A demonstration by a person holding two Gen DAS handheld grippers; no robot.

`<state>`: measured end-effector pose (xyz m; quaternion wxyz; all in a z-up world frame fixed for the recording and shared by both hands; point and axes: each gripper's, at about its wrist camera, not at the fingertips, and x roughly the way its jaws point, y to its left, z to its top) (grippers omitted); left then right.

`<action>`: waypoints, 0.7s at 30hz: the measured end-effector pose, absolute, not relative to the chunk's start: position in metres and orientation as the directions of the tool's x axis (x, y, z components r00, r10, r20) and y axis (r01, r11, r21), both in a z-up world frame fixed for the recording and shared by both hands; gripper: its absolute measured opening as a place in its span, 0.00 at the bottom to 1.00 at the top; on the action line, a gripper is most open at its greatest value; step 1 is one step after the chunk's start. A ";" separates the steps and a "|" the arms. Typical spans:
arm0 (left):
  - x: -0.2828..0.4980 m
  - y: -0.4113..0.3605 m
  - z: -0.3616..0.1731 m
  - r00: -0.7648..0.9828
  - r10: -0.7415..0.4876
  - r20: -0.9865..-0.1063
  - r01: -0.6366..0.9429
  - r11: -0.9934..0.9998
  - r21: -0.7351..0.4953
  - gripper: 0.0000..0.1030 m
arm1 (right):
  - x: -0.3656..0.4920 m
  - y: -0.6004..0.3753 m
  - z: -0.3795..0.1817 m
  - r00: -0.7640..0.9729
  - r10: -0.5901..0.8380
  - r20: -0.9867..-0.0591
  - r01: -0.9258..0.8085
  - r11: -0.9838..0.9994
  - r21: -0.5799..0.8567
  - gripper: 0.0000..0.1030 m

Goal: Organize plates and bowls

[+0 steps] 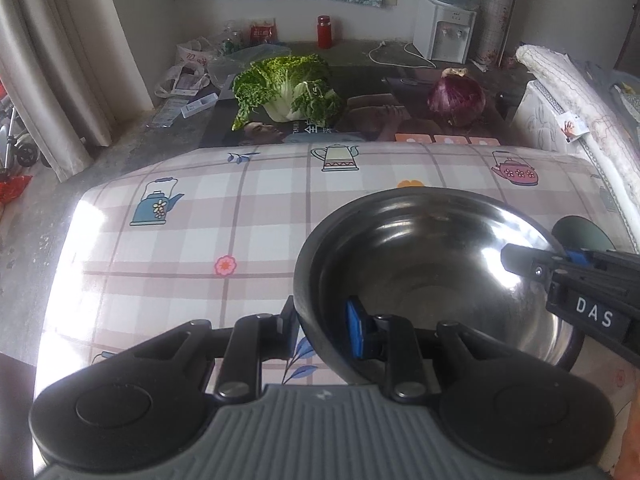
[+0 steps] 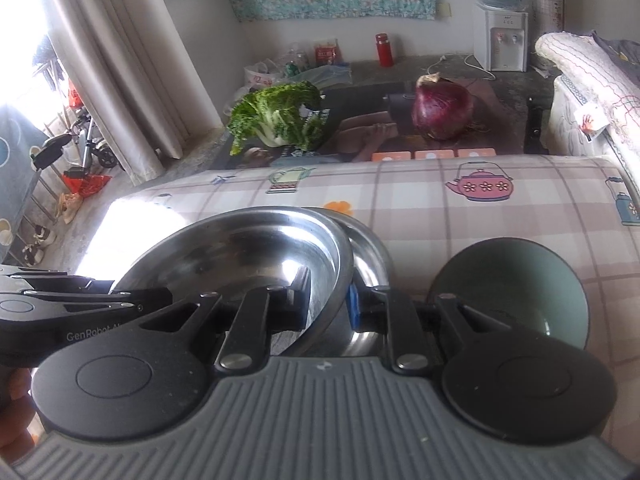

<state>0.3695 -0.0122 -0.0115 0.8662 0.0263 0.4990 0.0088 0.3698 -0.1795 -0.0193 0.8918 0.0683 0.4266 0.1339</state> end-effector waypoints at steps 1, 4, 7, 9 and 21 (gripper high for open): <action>0.371 -0.014 -0.015 0.496 0.040 -0.867 0.013 0.999 0.053 0.25 | 0.372 -0.181 -0.023 0.599 0.291 -0.746 -0.180 0.957 0.228 0.18; 0.377 -0.018 -0.026 0.477 0.036 -0.878 0.018 0.999 0.051 0.25 | 0.378 -0.184 -0.032 0.595 0.275 -0.755 -0.183 0.961 0.206 0.18; 0.380 -0.019 -0.033 0.464 0.035 -0.885 0.019 0.999 0.050 0.25 | 0.382 -0.183 -0.040 0.596 0.257 -0.761 -0.192 0.965 0.176 0.18; 0.381 -0.020 -0.035 0.465 0.042 -0.884 0.020 0.998 0.058 0.25 | 0.384 -0.182 -0.042 0.600 0.249 -0.760 -0.199 0.967 0.160 0.18; 0.363 -0.027 -0.014 0.535 0.037 -0.844 0.051 0.996 0.076 0.47 | 0.377 -0.193 -0.030 0.641 0.304 -0.705 -0.204 0.953 0.225 0.41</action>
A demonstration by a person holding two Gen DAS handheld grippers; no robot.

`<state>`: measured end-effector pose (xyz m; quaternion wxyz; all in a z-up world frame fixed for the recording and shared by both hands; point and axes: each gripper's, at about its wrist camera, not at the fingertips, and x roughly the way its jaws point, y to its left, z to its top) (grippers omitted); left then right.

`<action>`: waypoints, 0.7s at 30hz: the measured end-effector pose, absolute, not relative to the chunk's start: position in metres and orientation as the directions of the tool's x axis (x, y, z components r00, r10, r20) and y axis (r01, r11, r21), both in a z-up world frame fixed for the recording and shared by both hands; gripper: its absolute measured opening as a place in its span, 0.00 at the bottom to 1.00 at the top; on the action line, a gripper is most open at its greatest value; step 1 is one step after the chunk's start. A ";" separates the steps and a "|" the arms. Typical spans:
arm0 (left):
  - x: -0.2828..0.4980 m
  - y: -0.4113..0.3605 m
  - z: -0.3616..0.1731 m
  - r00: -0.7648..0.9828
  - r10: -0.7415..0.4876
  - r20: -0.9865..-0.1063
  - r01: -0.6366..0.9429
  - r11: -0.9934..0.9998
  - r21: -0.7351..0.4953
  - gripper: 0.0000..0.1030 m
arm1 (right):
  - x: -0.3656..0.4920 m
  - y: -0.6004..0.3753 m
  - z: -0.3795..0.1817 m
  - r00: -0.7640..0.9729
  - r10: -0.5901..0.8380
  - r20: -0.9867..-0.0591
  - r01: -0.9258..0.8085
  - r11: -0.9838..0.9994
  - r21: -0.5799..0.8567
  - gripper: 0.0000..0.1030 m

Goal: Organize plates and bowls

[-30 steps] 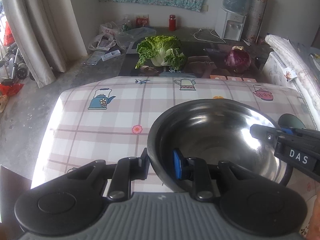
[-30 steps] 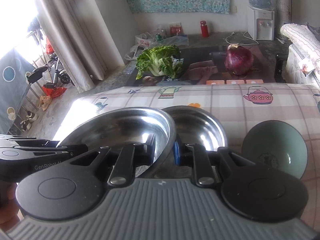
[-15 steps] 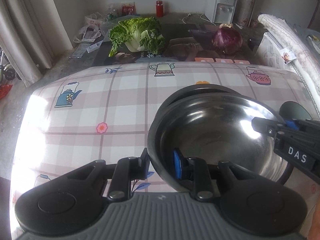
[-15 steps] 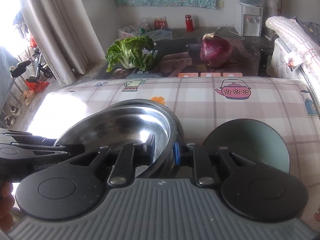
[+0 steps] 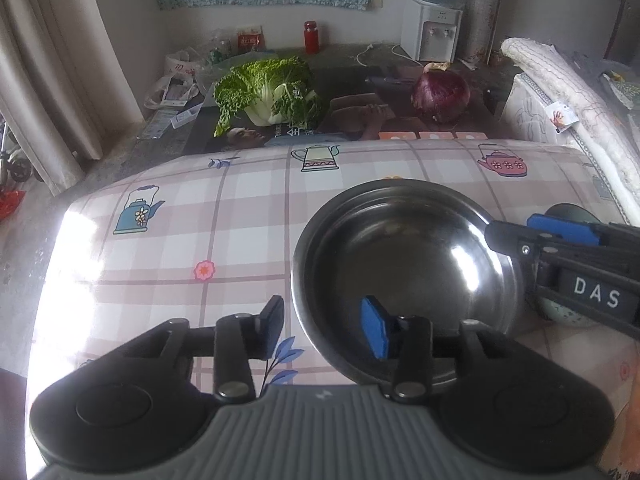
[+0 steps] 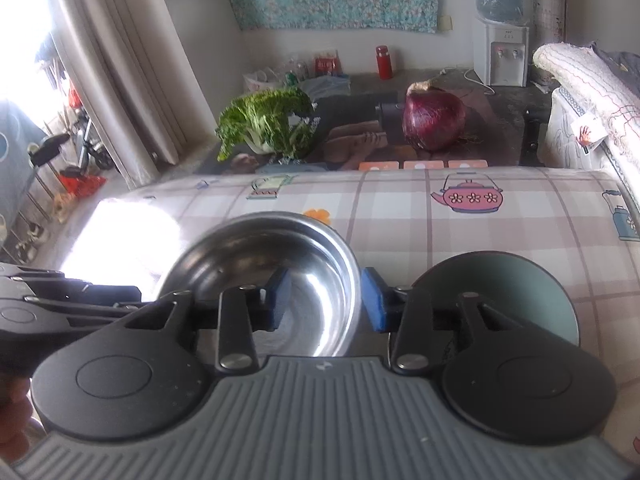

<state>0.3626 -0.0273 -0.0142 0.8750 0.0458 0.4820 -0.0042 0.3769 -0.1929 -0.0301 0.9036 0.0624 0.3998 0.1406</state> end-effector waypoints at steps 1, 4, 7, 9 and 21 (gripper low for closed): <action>0.359 -0.029 -0.011 0.544 0.032 -0.838 0.059 0.995 0.077 0.49 | 0.373 -0.194 -0.025 0.650 0.308 -0.695 -0.206 0.951 0.229 0.41; 0.345 -0.033 0.000 0.565 -0.002 -0.825 0.084 0.995 0.055 0.58 | 0.363 -0.199 -0.011 0.669 0.323 -0.669 -0.210 0.946 0.247 0.42; 0.331 -0.039 0.010 0.578 -0.069 -0.813 0.126 0.992 0.005 0.68 | 0.346 -0.206 0.002 0.685 0.333 -0.648 -0.213 0.942 0.259 0.45; 0.322 -0.045 0.014 0.585 -0.112 -0.804 0.154 0.988 -0.025 0.76 | 0.334 -0.212 0.009 0.691 0.329 -0.644 -0.217 0.944 0.249 0.45; 0.289 -0.105 -0.005 0.487 -0.297 -0.821 0.276 0.945 -0.177 0.78 | 0.279 -0.293 0.015 0.698 0.282 -0.658 -0.120 0.952 0.280 0.47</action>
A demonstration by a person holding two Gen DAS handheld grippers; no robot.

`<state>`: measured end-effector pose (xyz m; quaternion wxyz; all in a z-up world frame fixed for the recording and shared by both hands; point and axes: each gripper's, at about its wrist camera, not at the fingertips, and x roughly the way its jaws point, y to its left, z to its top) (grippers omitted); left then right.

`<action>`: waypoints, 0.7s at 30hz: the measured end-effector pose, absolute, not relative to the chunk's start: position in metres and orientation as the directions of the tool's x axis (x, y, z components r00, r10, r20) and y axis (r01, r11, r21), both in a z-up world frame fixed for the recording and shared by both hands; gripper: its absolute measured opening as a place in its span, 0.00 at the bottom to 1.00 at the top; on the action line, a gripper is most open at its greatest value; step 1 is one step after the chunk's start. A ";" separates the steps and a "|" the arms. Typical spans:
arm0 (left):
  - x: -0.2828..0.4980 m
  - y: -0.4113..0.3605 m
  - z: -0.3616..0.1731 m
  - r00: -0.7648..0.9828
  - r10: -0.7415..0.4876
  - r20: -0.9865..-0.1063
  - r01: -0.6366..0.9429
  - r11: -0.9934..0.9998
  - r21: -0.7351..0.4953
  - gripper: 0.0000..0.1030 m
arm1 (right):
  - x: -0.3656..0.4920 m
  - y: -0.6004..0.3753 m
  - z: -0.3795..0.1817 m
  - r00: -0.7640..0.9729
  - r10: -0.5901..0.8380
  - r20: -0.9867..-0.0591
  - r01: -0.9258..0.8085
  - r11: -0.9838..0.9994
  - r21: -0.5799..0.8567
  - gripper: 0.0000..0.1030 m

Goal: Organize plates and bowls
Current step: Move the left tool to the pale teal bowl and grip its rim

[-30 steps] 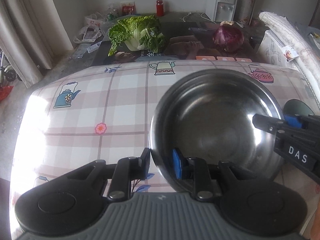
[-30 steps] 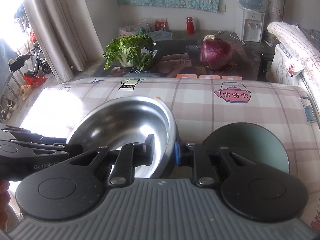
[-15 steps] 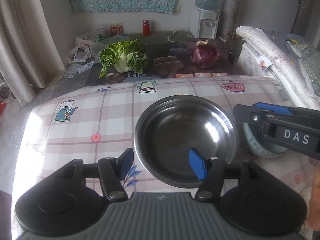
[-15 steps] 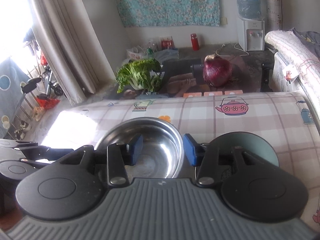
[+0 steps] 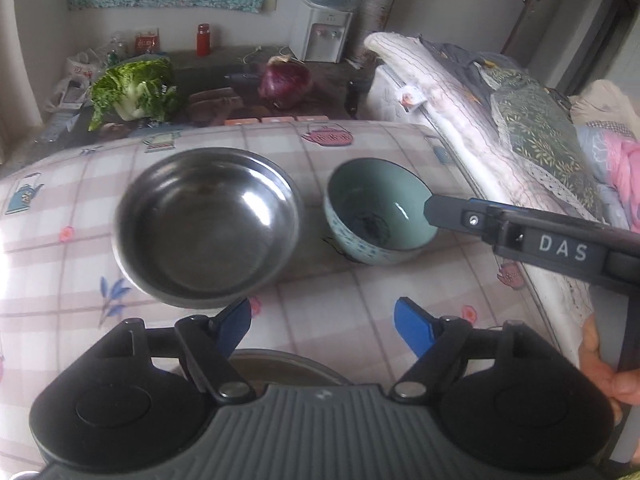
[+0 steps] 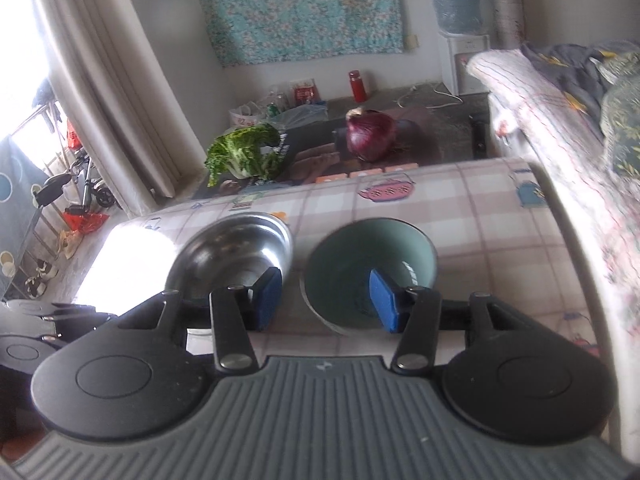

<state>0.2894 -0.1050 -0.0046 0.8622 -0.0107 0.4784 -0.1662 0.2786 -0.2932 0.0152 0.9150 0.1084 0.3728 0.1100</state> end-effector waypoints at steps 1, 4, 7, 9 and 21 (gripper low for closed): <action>0.288 -0.110 -0.007 0.488 -0.296 -0.821 0.280 0.944 -0.173 0.78 | 0.276 -0.301 0.014 0.697 0.280 -0.660 -0.111 0.952 0.286 0.47; 0.285 -0.124 -0.012 0.496 -0.291 -0.818 0.278 0.946 -0.168 0.77 | 0.272 -0.322 0.008 0.692 0.279 -0.666 -0.084 0.947 0.309 0.47; 0.287 -0.130 -0.014 0.512 -0.294 -0.807 0.247 0.950 -0.190 0.75 | 0.275 -0.341 0.001 0.688 0.277 -0.671 -0.054 0.941 0.333 0.47; 0.290 -0.132 -0.015 0.520 -0.310 -0.796 0.228 0.948 -0.221 0.73 | 0.279 -0.351 -0.005 0.683 0.279 -0.675 -0.039 0.937 0.348 0.47; 0.317 -0.147 -0.025 0.543 -0.304 -0.783 0.152 0.952 -0.264 0.64 | 0.326 -0.358 -0.039 0.632 0.327 -0.702 -0.024 0.914 0.404 0.47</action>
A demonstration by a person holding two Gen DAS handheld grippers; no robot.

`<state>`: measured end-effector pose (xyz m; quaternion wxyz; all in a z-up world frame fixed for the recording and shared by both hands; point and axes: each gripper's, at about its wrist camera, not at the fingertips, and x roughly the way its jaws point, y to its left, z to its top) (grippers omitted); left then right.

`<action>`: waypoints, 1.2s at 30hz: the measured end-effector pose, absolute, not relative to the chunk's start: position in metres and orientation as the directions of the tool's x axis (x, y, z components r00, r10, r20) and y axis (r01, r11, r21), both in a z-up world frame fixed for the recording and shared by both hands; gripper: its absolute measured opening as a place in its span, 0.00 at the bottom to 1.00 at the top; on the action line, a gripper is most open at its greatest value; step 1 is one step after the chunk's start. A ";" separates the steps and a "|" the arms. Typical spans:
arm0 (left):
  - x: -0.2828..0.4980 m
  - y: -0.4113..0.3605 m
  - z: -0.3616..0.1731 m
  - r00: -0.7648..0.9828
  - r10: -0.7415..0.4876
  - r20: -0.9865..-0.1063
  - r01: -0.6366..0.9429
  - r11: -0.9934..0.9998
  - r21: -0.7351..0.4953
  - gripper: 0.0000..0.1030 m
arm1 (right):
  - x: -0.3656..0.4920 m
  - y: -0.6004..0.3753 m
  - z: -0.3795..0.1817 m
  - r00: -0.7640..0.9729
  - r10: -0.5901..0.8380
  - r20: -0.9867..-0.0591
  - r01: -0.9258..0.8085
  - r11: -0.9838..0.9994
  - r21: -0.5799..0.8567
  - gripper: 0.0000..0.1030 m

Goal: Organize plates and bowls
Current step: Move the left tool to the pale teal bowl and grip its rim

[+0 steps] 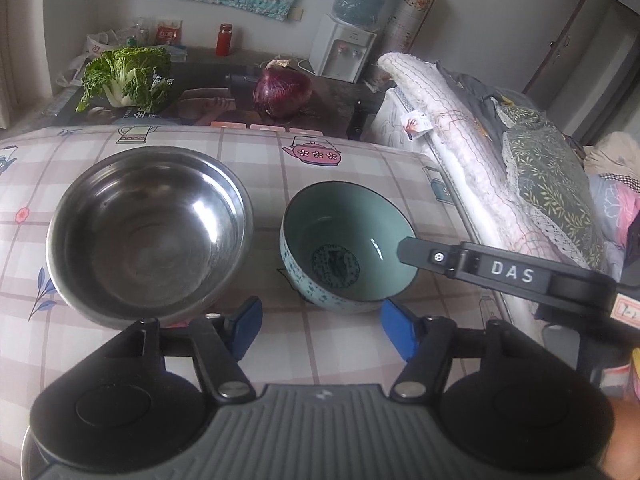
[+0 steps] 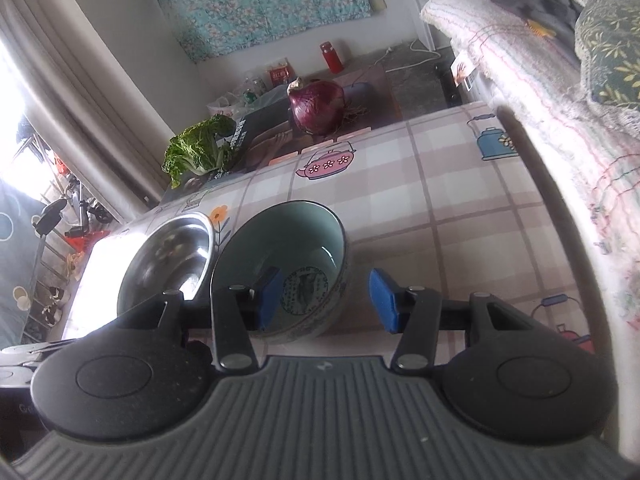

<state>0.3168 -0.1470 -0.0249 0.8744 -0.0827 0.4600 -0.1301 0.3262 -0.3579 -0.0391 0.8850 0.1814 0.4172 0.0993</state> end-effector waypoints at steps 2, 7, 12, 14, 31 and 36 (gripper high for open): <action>0.321 -0.151 -0.027 0.546 -0.287 -0.787 0.147 0.958 -0.248 0.62 | 0.334 -0.356 -0.044 0.626 0.336 -0.704 -0.023 0.910 0.414 0.47; 0.334 -0.154 -0.036 0.530 -0.257 -0.808 0.121 0.966 -0.228 0.47 | 0.351 -0.351 -0.054 0.611 0.334 -0.717 -0.016 0.912 0.411 0.42; 0.345 -0.151 -0.039 0.528 -0.254 -0.810 0.099 0.966 -0.239 0.38 | 0.361 -0.348 -0.061 0.604 0.311 -0.734 -0.001 0.921 0.390 0.28; 0.348 -0.150 -0.041 0.522 -0.254 -0.814 0.091 0.966 -0.243 0.36 | 0.365 -0.347 -0.064 0.598 0.308 -0.740 0.003 0.922 0.386 0.26; 0.325 -0.157 -0.037 0.452 -0.254 -0.855 0.137 0.967 -0.214 0.21 | 0.340 -0.352 -0.066 0.555 0.322 -0.767 -0.029 0.929 0.369 0.13; 0.302 -0.160 -0.035 0.438 -0.235 -0.868 0.183 0.968 -0.169 0.22 | 0.311 -0.349 -0.062 0.534 0.344 -0.772 -0.076 0.929 0.361 0.15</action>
